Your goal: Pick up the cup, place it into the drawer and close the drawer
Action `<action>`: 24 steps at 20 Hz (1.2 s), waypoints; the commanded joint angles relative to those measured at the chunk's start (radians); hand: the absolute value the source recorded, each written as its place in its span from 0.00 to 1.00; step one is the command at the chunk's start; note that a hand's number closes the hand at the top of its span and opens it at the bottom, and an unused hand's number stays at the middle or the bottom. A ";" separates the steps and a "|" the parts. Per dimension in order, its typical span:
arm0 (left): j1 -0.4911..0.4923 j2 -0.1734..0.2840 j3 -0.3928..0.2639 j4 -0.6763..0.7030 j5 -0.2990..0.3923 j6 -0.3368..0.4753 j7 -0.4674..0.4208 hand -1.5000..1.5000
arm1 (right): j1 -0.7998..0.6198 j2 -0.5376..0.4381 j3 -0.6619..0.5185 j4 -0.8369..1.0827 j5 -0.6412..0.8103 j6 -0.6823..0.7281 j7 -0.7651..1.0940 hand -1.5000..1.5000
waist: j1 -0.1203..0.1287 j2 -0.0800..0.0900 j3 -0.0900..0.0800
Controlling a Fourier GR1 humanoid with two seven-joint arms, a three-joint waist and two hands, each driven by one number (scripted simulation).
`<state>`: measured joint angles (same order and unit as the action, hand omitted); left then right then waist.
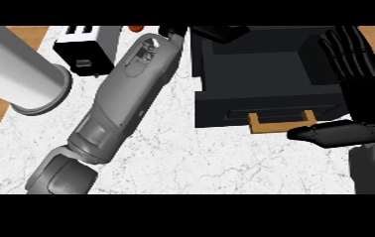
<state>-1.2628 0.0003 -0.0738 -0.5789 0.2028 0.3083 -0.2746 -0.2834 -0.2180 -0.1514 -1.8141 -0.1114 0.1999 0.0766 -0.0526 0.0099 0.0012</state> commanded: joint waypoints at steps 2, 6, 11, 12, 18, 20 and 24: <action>-0.091 0.000 -0.084 0.167 0.042 0.063 0.045 1.00 | 0.004 -0.014 -0.013 0.040 -0.018 0.041 -0.058 0.00 | -0.029 0.010 0.001; -0.072 0.000 -0.159 0.240 0.073 0.006 0.044 1.00 | -0.039 0.002 0.009 0.027 -0.015 0.012 0.005 0.00 | -0.056 0.016 0.001; -0.058 0.000 -0.247 0.285 0.084 -0.063 0.069 1.00 | -0.068 0.011 0.024 0.032 -0.019 0.025 -0.025 0.00 | -0.102 0.030 0.001; -0.043 0.000 -0.271 0.268 0.105 -0.028 0.074 1.00 | -0.096 0.016 0.045 0.028 -0.017 0.021 0.005 0.00 | -0.123 0.030 0.001; -0.009 0.000 -0.273 0.245 0.175 -0.031 0.017 0.00 | -0.102 0.001 0.050 0.028 -0.054 0.069 0.005 0.00 | -0.159 0.040 0.000; 0.001 0.000 -0.278 0.225 0.212 -0.038 0.009 0.00 | -0.142 0.046 0.104 0.028 -0.080 0.075 0.032 0.00 | -0.157 0.040 -0.001; 0.025 0.000 -0.238 0.191 0.295 -0.060 -0.075 0.00 | -0.123 0.034 0.168 0.000 -0.176 0.210 0.028 1.00 | -0.173 0.042 -0.001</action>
<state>-1.2627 0.0002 -0.3264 -0.3589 0.4314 0.2694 -0.2953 -0.4012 -0.1844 -0.0350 -1.7912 -0.2247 0.3293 0.0919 -0.2105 0.0521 0.0010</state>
